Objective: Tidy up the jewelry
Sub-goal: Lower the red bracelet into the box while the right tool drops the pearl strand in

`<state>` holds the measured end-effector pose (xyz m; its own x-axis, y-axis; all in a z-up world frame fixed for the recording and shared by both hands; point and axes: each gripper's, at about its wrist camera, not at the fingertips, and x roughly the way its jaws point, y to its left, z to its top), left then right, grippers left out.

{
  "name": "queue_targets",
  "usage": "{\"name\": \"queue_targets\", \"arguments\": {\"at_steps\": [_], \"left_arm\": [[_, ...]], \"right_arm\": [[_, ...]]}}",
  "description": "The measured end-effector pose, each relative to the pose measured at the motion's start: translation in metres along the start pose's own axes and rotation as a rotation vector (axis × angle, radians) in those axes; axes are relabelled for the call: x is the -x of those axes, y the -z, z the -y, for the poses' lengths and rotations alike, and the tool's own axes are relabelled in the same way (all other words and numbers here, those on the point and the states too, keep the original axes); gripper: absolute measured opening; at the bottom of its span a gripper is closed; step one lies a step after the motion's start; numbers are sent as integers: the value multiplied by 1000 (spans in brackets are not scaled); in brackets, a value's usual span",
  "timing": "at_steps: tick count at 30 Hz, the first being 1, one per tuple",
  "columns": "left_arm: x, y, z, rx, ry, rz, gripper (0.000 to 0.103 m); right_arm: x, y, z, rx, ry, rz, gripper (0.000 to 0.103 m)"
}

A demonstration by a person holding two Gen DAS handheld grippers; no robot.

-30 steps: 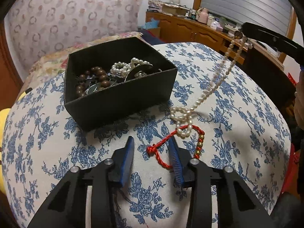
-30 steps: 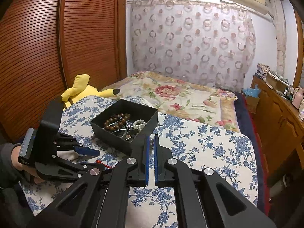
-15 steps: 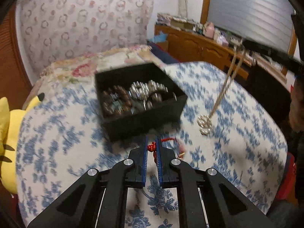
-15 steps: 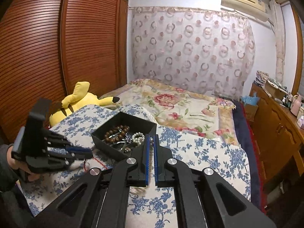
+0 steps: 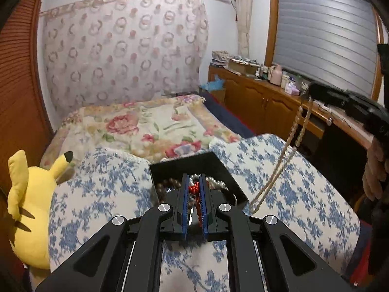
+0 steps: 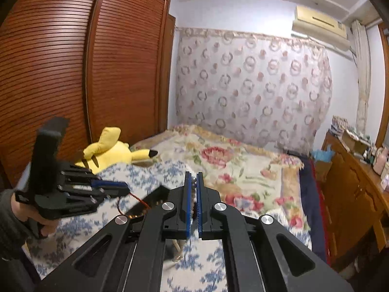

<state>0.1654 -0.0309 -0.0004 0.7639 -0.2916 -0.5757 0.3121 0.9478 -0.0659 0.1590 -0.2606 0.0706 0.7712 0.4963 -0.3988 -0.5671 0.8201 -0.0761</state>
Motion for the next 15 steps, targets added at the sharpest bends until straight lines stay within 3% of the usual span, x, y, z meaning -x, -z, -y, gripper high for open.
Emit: {"name": "queue_targets", "arguments": {"at_steps": [12, 15], "left_arm": [[-47, 2, -29, 71, -26, -53, 9], [-49, 7, -33, 83, -35, -60, 27]], "right_arm": [[-26, -54, 1, 39, -15, 65, 5], [-39, -56, -1, 33, -18, 53, 5]]}}
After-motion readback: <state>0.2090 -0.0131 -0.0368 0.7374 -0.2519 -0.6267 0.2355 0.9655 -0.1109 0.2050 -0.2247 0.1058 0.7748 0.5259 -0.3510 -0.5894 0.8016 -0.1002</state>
